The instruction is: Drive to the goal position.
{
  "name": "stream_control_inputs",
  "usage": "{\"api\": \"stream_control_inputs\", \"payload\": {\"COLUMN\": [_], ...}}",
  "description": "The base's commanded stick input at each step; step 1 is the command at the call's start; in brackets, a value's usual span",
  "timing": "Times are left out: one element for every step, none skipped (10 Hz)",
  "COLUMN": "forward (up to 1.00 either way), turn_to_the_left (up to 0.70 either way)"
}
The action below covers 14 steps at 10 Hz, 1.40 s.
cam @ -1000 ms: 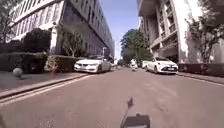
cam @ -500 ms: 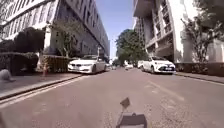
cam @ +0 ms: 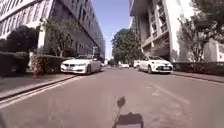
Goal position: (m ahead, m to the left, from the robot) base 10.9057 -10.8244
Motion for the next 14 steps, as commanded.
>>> {"api": "stream_control_inputs", "payload": {"forward": [0.70, 0.70, 0.70, 0.70, 0.70, 0.70, 0.70, 0.70, 0.70, 0.70, 0.70, 0.70, 0.70, 0.70], "turn_to_the_left": [0.00, 0.00, 0.00, 0.00, 0.00, 0.00, 0.00, 0.00, 0.00, 0.00, 0.00, 0.00, 0.00, 0.00]}}
